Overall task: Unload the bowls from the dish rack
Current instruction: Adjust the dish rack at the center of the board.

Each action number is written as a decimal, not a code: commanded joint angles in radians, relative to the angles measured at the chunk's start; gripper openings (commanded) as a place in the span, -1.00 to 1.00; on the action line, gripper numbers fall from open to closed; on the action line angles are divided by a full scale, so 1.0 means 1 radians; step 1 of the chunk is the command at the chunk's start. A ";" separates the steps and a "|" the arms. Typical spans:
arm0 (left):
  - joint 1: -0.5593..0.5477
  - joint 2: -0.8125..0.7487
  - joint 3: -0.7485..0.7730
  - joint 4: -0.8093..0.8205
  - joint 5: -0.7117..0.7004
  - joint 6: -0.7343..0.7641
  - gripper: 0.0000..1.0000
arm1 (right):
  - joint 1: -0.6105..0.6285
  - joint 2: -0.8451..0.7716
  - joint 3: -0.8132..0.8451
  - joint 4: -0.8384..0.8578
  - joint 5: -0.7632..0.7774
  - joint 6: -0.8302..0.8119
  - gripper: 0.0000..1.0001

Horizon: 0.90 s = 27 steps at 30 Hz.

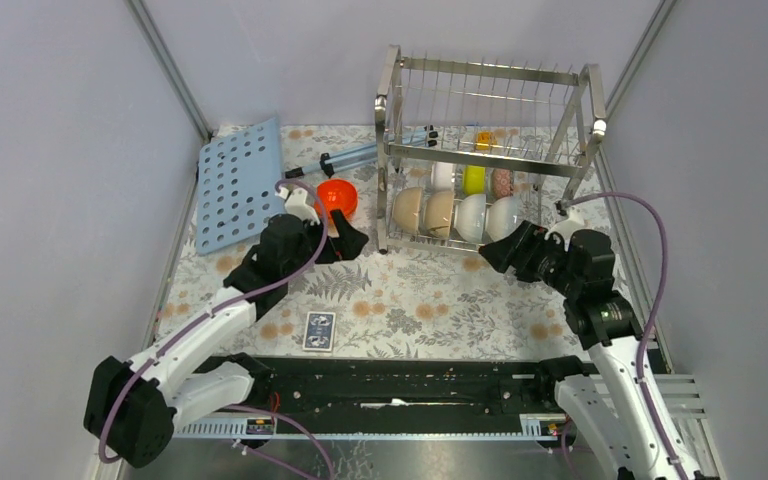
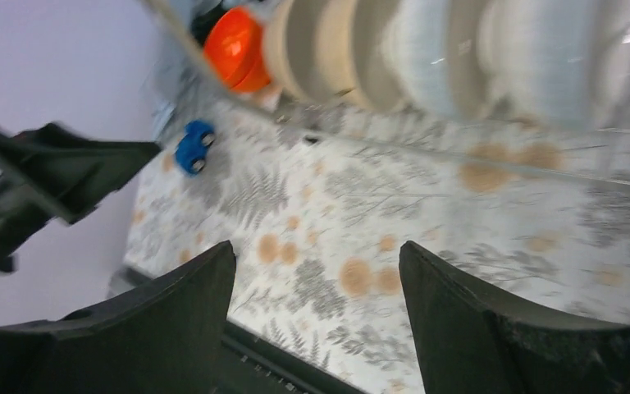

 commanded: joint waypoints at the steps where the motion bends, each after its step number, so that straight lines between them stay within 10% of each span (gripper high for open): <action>1: 0.004 -0.101 -0.094 -0.056 0.058 -0.080 0.97 | 0.119 -0.014 -0.060 0.235 -0.159 0.106 0.60; 13: 0.004 -0.271 -0.188 -0.070 0.002 -0.152 0.97 | 0.421 0.116 -0.267 0.721 0.321 0.243 0.49; 27: 0.004 -0.282 -0.206 -0.066 0.058 -0.156 0.96 | 0.602 0.508 -0.127 1.000 0.651 0.211 0.34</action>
